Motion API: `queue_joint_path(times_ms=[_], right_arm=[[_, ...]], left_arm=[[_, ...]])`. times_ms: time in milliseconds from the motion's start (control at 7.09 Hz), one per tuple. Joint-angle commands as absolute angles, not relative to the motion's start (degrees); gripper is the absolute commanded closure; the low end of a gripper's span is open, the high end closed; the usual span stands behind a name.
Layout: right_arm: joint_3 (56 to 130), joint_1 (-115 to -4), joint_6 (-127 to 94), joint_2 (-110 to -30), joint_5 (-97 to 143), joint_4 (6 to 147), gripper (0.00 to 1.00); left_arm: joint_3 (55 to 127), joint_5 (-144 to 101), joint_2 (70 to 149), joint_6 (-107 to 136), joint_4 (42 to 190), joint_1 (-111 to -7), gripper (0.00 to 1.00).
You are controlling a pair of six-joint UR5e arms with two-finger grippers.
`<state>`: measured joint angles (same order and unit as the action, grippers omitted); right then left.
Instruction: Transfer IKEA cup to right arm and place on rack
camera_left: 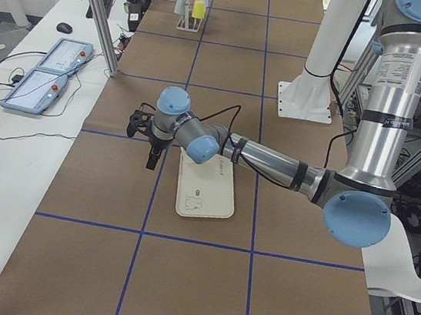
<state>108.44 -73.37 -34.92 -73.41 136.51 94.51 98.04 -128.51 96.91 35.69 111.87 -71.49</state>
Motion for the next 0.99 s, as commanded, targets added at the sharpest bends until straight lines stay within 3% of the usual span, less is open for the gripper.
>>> queue_joint_path(times_ms=[0, 282, 847], right_arm=[[110.04, -73.04, -35.07, -74.71, 136.49, 94.48, 0.00], [110.48, -72.60, -35.07, -75.32, 136.41, 94.39, 0.00], [110.39, -71.54, -35.16, -75.32, 135.00, 94.39, 0.00]], left_arm=[[97.91, -128.58, 98.26, 37.43, 107.49, -65.85, 0.00], [99.39, -128.15, 98.09, 44.10, 107.84, -58.48, 0.00], [99.58, -127.71, 96.95, 44.65, 107.84, -54.84, 0.00]])
